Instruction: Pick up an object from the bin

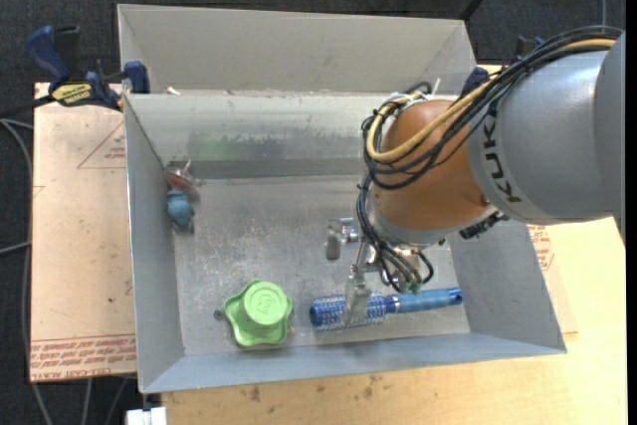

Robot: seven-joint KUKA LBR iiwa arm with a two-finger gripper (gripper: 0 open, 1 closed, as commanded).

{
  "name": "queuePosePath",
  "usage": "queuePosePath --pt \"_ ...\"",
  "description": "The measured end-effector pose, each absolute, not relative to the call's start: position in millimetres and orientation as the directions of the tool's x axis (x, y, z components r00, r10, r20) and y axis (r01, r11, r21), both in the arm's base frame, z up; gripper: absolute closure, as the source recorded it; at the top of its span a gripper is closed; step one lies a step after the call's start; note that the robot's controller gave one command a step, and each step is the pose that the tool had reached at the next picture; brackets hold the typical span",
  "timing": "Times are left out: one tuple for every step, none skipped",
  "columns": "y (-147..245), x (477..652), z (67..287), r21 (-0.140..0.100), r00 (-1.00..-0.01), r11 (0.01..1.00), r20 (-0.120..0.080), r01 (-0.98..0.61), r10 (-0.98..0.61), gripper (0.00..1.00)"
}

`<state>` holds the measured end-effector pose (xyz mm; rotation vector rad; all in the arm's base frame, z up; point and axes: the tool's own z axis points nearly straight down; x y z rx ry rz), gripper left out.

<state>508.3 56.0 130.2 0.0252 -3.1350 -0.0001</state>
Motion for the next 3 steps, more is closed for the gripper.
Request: queuePosePath --pt "51.4 493.5 68.1 0.001 -0.990 0.990 -0.003 -0.138 -0.138 0.00" --pt "51.8 493.0 69.2 0.002 -0.990 0.990 0.001 -0.138 -0.138 1.00" --pt "66.0 504.6 201.6 0.001 -0.992 0.992 -0.010 -0.125 -0.125 1.00"
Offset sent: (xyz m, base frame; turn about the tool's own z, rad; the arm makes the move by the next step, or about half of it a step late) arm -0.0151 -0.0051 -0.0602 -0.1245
